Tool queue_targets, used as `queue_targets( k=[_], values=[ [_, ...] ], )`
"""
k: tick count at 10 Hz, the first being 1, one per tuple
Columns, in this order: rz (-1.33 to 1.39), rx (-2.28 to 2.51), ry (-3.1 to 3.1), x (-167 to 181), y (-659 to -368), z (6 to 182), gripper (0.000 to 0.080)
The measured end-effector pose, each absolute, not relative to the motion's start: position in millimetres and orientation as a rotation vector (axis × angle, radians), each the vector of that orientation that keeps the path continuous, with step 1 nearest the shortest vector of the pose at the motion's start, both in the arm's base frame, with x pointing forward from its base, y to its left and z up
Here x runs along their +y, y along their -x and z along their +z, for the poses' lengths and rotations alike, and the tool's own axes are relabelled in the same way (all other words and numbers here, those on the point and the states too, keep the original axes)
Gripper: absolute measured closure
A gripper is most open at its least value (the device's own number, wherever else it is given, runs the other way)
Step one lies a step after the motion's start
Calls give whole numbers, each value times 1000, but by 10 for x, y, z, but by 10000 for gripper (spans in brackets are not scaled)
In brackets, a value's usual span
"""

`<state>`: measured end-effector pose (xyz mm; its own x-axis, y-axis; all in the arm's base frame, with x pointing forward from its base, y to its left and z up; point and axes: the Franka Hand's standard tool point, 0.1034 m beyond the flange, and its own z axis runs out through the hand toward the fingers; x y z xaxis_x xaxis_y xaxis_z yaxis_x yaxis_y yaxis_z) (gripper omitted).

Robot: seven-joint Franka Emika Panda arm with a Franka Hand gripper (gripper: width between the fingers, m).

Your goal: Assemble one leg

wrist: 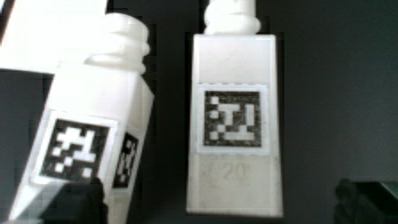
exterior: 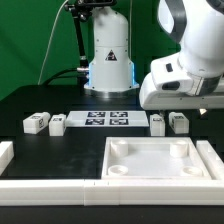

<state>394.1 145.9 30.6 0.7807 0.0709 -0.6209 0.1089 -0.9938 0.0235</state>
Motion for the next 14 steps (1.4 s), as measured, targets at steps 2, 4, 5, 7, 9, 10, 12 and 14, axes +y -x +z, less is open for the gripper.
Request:
queue_targets(
  k=[2, 4, 5, 7, 9, 10, 12, 14],
  values=[
    [-1211, 153, -2810, 1463, -3887, 283, 150],
    [-1410, 161, -2694, 1468, -3857, 264, 150],
    [-1411, 160, -2698, 1485, -3898, 224, 150],
    [-1406, 168, -2701, 1521, -3905, 239, 150],
    [-1404, 182, -2702, 1568, -3892, 233, 150],
    [-1404, 185, -2702, 1575, -3881, 212, 150],
    [-1399, 185, -2707, 1572, -3842, 148, 150],
    [-1397, 185, -2709, 1565, -3810, 109, 150]
  ],
)
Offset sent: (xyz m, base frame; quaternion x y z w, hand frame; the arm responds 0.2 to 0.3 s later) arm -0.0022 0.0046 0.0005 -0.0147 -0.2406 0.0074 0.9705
